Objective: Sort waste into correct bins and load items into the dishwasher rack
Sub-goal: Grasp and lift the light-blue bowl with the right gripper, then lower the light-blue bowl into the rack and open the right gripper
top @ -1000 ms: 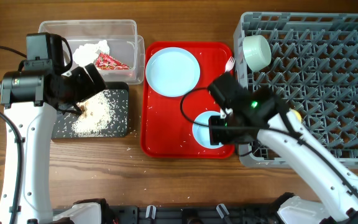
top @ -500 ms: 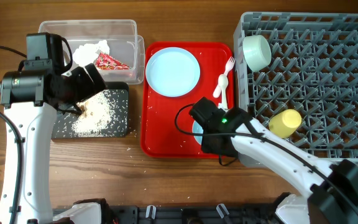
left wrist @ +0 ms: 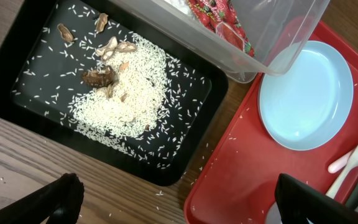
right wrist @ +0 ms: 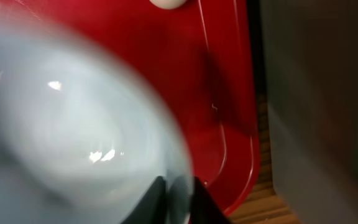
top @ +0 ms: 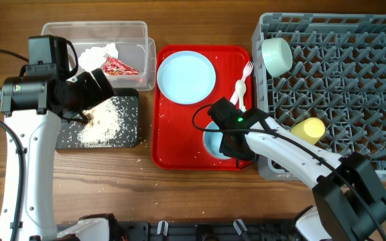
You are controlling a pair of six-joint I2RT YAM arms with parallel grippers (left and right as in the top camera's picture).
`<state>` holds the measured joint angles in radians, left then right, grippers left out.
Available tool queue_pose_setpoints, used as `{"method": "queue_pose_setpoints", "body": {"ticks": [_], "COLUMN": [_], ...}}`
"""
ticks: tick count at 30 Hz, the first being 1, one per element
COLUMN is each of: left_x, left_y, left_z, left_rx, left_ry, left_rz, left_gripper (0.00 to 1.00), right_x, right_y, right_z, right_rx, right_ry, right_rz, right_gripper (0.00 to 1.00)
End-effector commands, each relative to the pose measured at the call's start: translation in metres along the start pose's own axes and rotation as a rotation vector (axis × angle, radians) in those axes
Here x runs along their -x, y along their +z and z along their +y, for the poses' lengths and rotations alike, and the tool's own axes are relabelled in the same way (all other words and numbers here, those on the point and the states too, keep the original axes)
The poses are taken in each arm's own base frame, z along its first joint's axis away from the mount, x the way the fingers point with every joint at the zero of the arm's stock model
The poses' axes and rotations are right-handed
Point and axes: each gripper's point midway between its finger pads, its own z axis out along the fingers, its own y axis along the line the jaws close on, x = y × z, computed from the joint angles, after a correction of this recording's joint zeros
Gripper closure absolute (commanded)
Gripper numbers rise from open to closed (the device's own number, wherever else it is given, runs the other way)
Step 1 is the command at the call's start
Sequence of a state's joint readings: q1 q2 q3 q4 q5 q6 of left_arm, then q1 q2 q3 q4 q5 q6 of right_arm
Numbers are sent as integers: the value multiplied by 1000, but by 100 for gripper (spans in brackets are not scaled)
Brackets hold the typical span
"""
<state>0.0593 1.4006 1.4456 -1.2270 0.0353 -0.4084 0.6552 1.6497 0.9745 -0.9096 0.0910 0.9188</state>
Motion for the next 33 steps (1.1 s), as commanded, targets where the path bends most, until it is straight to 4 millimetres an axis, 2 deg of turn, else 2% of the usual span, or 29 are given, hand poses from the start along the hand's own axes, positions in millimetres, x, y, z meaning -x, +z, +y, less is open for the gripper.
{"method": "queue_pose_setpoints", "body": {"ticks": [1, 4, 6, 9, 13, 15, 18, 23, 26, 29, 33], "left_x": [2, 2, 2, 2, 2, 2, 2, 2, 2, 2, 2], "left_y": [-2, -2, -2, -2, -2, -2, -2, -2, -2, -2, -2], "left_z": [-1, -1, -1, -1, -1, -1, -1, -1, -1, -1, -1], "left_rx": [-11, -11, -11, -11, -11, -11, -11, -11, -11, -11, -11], "left_ry": [8, 8, 8, 8, 8, 8, 8, 8, 8, 8, 8], "left_rz": [-6, -6, -6, -6, -7, -6, -6, -6, -6, -7, -6], "left_gripper": [0, 0, 0, 0, 0, 0, 0, 0, 0, 0, 0], "right_x": [2, 3, 6, 16, 28, 35, 43, 68, 94, 104, 102], "right_y": [4, -1, -12, -40, -79, -100, -115, -138, -162, -176, -176], "right_z": [-4, -1, 4, 11, 7, -3, -17, -50, -84, -90, -92], "right_rx": [-24, -11, 15, 65, 117, 134, 144, 151, 73, 68, 61], "right_ry": [-3, -34, -64, -95, -116, -106, -83, -35, 21, 31, 27], "right_rz": [-8, -7, -14, -60, -118, -161, -202, -284, -362, -399, -391], "right_gripper": [94, 96, 96, 96, 96, 96, 96, 96, 96, 96, 96]}}
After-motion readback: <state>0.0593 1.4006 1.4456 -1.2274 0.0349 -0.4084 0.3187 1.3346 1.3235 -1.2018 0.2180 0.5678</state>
